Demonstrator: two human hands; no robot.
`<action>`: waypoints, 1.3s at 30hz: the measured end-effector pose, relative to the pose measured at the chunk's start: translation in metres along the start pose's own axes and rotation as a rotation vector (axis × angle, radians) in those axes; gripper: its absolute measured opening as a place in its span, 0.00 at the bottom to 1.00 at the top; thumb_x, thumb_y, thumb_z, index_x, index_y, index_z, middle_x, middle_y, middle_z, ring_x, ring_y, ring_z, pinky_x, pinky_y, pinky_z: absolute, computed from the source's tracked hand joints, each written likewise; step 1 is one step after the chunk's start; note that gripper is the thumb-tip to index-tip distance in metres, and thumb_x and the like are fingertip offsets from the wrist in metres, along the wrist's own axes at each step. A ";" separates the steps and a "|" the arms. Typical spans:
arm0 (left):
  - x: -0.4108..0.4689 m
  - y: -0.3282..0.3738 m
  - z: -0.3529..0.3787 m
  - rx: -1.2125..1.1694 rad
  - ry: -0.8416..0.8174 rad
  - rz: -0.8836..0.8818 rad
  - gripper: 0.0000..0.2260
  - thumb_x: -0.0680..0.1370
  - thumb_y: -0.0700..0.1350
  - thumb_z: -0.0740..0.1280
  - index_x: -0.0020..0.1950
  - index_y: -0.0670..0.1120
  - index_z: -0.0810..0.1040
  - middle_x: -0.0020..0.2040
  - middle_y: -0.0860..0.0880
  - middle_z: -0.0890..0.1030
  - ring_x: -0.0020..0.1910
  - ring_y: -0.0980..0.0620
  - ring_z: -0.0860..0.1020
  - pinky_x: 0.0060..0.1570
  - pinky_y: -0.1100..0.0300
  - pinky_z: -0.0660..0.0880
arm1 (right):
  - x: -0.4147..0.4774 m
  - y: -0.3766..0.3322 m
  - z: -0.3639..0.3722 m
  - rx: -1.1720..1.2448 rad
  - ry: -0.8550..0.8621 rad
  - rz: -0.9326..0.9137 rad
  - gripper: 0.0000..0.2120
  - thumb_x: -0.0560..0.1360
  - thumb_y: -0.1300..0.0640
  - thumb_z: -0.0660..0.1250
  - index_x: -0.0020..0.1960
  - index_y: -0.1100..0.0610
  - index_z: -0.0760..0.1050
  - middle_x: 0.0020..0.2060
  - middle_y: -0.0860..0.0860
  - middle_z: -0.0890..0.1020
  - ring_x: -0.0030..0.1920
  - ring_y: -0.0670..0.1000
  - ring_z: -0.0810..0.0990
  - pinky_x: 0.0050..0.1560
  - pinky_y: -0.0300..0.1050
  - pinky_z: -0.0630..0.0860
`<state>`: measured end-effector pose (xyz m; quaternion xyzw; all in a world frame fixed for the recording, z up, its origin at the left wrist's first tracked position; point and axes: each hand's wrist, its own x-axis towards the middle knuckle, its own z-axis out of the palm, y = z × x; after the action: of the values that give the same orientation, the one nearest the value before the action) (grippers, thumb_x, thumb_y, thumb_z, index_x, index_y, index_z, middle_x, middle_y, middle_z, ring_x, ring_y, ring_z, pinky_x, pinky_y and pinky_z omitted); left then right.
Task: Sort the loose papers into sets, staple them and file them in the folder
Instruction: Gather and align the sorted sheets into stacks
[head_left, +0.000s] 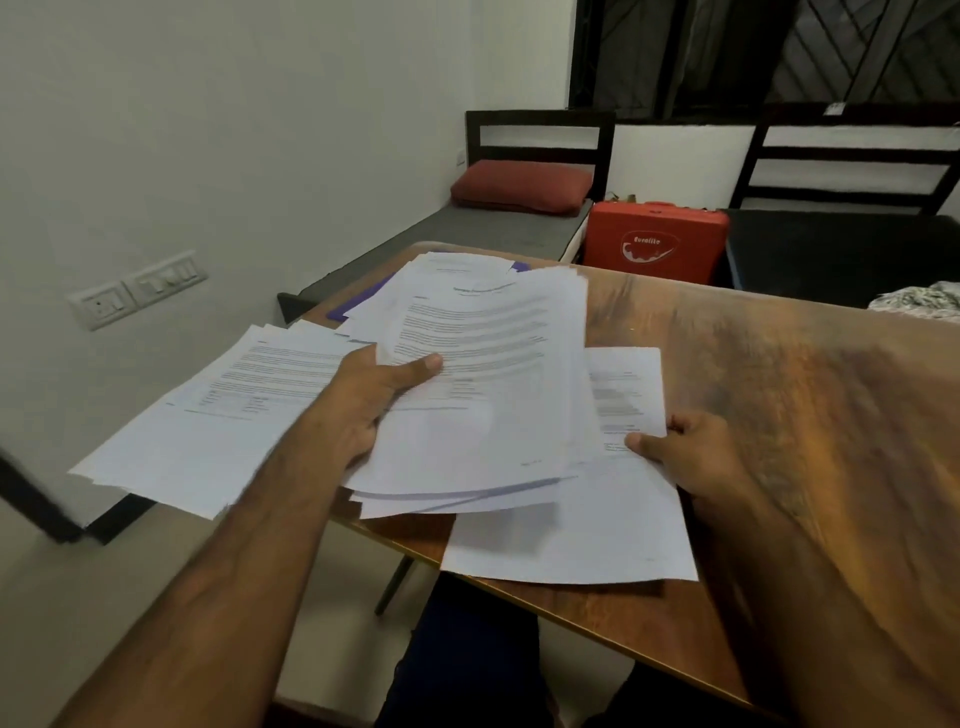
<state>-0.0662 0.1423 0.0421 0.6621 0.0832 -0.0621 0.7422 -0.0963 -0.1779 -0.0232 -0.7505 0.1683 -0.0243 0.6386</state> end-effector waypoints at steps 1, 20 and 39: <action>0.002 -0.005 0.008 0.020 -0.031 0.004 0.19 0.72 0.39 0.79 0.61 0.48 0.82 0.53 0.46 0.87 0.50 0.43 0.87 0.56 0.42 0.82 | -0.002 -0.002 0.007 0.057 -0.037 0.010 0.07 0.75 0.66 0.76 0.52 0.61 0.83 0.45 0.55 0.88 0.42 0.56 0.89 0.41 0.51 0.85; 0.053 -0.087 0.040 0.798 0.020 0.256 0.22 0.76 0.60 0.71 0.66 0.51 0.77 0.60 0.52 0.82 0.59 0.47 0.82 0.58 0.44 0.80 | 0.018 -0.005 0.030 0.252 -0.256 0.080 0.15 0.81 0.70 0.66 0.62 0.55 0.79 0.57 0.53 0.87 0.54 0.57 0.87 0.62 0.63 0.80; 0.049 0.027 0.114 0.043 -0.218 0.508 0.16 0.80 0.46 0.72 0.64 0.59 0.75 0.56 0.58 0.85 0.53 0.57 0.85 0.46 0.59 0.83 | 0.018 -0.111 -0.041 0.244 -0.076 -0.500 0.13 0.77 0.61 0.70 0.61 0.55 0.78 0.51 0.52 0.88 0.49 0.57 0.88 0.40 0.45 0.85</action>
<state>-0.0080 0.0334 0.0704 0.6666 -0.1674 0.0534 0.7244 -0.0653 -0.2080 0.0890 -0.6865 -0.0504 -0.1733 0.7043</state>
